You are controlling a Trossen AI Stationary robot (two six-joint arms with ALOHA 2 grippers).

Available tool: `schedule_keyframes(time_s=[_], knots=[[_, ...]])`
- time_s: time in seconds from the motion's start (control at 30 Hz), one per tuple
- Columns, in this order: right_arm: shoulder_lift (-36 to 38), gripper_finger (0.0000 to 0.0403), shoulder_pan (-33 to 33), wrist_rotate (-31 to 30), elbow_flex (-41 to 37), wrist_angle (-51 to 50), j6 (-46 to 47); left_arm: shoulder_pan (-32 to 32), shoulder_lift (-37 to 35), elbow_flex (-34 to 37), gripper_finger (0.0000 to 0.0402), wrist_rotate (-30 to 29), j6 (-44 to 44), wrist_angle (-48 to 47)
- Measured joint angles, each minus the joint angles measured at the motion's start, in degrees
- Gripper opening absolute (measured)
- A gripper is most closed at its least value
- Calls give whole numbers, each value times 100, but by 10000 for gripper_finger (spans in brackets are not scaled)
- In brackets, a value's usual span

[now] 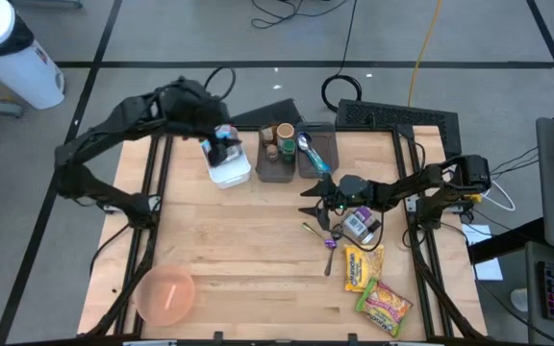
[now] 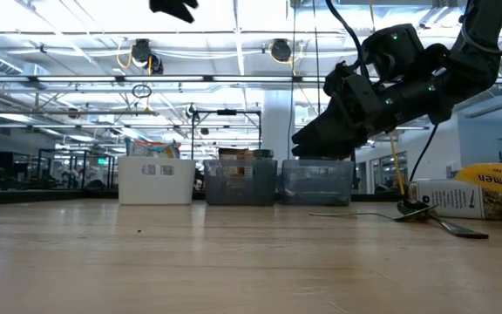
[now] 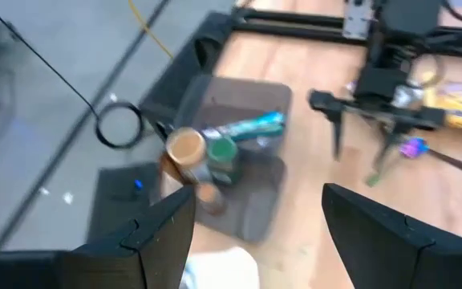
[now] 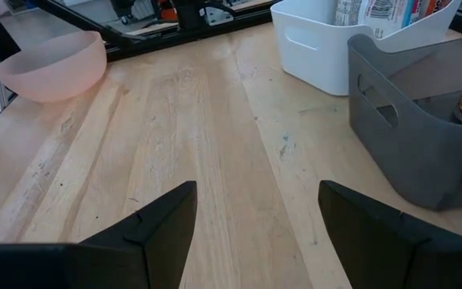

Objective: Pick & Place Food Item
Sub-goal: Put the yellow noodle pack into the white bin

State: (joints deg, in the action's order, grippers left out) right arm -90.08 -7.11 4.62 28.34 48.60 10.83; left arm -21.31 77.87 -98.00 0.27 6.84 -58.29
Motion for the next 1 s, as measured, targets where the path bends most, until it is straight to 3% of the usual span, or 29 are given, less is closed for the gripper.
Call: schedule_keyframes(time_s=[0.17, 0.33, 0.7, 1.0], knots=[[0, 254, -1, -2, 0, 16, 0, 459, -95, 44, 274, 22, -578, -717], [0, 254, -1, -2, 0, 174, 6, 1109, -91, 569, 274, 29, -931, -584], [0, 254, 11, -2, 1, 368, 284, 2658, -82, 2744, 274, 29, -1243, 2649], [0, 254, 346, -7, 0, -83, 882, 3197, -82, 4401, 274, 9, -1457, 5713]])
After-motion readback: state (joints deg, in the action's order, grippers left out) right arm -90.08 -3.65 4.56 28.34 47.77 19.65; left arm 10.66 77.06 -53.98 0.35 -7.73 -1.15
